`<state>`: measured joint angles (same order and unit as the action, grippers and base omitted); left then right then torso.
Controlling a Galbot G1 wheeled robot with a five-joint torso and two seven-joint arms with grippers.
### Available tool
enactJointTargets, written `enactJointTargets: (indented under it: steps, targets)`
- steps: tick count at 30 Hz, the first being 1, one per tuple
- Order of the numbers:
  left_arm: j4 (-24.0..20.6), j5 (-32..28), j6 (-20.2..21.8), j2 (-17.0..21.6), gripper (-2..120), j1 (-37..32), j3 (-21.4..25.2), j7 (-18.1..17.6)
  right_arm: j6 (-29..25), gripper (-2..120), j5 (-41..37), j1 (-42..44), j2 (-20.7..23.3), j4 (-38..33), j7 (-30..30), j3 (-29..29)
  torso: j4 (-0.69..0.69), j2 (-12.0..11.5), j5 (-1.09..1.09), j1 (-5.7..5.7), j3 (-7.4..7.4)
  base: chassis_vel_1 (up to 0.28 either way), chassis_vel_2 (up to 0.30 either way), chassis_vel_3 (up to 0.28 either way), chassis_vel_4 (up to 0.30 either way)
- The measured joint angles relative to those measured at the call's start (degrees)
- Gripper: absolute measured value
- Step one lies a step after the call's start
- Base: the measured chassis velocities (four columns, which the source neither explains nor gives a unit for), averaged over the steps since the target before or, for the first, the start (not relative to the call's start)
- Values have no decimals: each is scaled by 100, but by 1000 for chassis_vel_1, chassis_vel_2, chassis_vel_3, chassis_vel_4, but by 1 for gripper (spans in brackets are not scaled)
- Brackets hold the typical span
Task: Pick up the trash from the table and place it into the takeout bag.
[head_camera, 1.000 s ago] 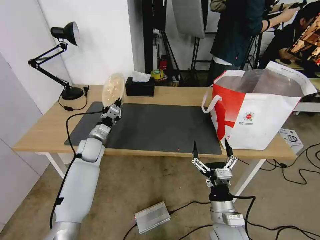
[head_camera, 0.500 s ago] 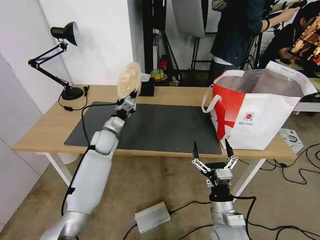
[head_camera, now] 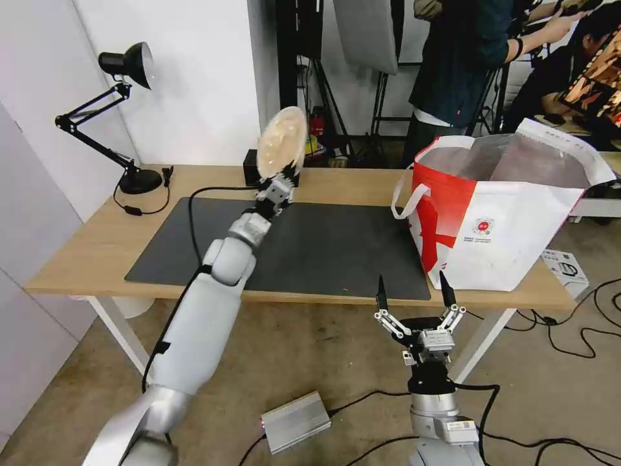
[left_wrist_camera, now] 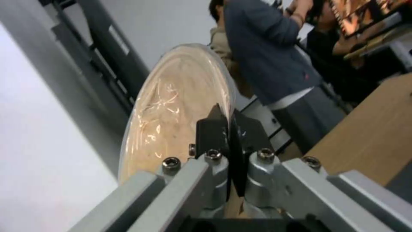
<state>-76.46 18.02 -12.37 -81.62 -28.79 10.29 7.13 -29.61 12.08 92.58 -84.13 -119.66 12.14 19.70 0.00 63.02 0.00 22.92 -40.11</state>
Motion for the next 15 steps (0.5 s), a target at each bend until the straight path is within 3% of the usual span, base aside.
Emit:
enactJointTargets:
  steps: [15]
  targets:
    - [283,-111,97,-167,0,672,-564,-98,-31,100,62,-2,-72,37,-5,-26,0,0,0,0,0,0,0,0,0]
